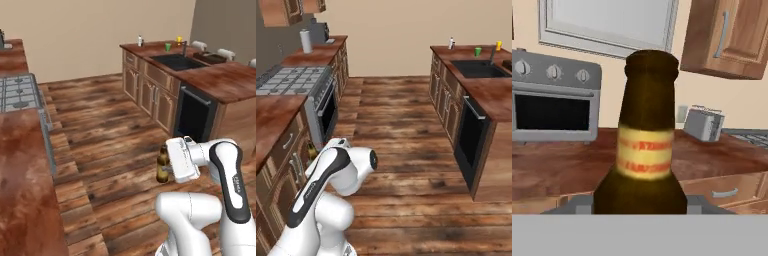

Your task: Place the drinks on the dining counter in a tight cluster.

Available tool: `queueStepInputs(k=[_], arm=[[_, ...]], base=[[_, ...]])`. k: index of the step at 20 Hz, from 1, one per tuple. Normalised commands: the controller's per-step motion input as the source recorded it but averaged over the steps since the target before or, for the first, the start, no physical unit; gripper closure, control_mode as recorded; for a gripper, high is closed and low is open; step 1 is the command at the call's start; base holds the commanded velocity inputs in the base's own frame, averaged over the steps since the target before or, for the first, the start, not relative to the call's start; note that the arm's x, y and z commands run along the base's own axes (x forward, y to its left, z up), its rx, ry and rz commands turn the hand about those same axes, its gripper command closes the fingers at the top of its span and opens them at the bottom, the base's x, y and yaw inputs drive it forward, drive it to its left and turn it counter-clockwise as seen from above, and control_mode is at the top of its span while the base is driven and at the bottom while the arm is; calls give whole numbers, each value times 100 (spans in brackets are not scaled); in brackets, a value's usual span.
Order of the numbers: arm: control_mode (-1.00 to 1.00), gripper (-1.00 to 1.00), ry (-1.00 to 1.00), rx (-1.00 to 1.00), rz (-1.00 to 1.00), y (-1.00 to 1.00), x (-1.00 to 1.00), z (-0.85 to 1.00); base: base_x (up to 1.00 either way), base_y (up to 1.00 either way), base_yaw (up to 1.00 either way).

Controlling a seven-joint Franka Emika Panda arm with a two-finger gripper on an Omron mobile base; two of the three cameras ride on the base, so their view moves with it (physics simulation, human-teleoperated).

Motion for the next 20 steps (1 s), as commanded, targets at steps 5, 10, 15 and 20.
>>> queueStepInputs(k=[5, 10, 15, 20], arm=[[100, 100, 0, 0, 0, 0, 0, 0], [100, 100, 0, 0, 0, 0, 0, 0], [100, 100, 0, 0, 0, 0, 0, 0], [100, 100, 0, 0, 0, 0, 0, 0]], base=[[66, 1, -35], [93, 3, -2], [94, 4, 0], [94, 4, 0]])
